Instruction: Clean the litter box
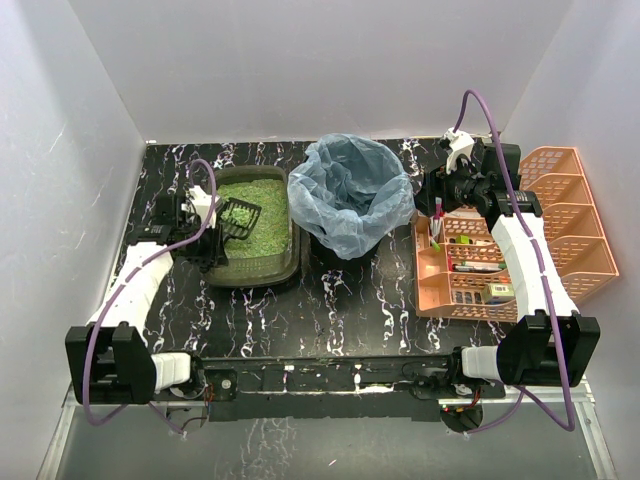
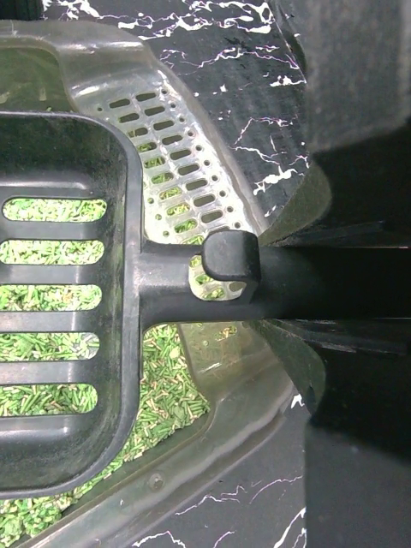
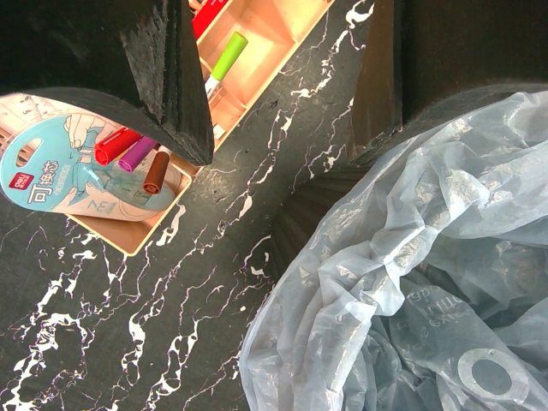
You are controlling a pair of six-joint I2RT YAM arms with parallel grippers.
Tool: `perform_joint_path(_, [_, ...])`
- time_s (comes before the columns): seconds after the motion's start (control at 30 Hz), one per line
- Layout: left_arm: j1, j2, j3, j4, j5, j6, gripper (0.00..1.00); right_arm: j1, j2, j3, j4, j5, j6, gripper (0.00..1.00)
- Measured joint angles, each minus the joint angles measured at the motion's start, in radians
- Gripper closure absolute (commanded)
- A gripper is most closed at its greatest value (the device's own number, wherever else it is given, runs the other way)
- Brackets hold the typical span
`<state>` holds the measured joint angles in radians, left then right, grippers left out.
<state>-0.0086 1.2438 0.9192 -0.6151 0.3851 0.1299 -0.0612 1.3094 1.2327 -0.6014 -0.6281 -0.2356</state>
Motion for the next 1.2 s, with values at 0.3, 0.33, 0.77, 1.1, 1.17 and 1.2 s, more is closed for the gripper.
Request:
perform_joint_path(0.3, [0.0,-0.029,0.074,-0.092,0.001,0.019,1.0,0.0,-0.002,0.0,0.0,0.0,0.0,0.31])
perform_joint_path(0.33, [0.0,-0.029,0.09,-0.106,0.0,0.019,1.0,0.0,-0.002,0.0,0.0,0.0,0.0,0.31])
perform_joint_path(0.77, [-0.003,-0.017,0.345,-0.266,-0.018,0.023,1.0,0.0,-0.005,0.002,-0.002,-0.005,0.0,0.31])
perform_joint_path(1.1, [-0.026,0.039,0.487,-0.33,-0.028,0.005,1.0,0.0,-0.006,0.015,-0.013,-0.007,0.0,0.31])
perform_joint_path(1.17, [-0.036,0.056,0.517,-0.341,-0.03,-0.001,1.0,0.0,-0.007,0.016,-0.017,-0.007,0.0,0.31])
perform_joint_path(1.2, [-0.042,0.066,0.533,-0.345,-0.03,-0.005,1.0,0.0,-0.007,0.016,-0.019,-0.007,0.0,0.31])
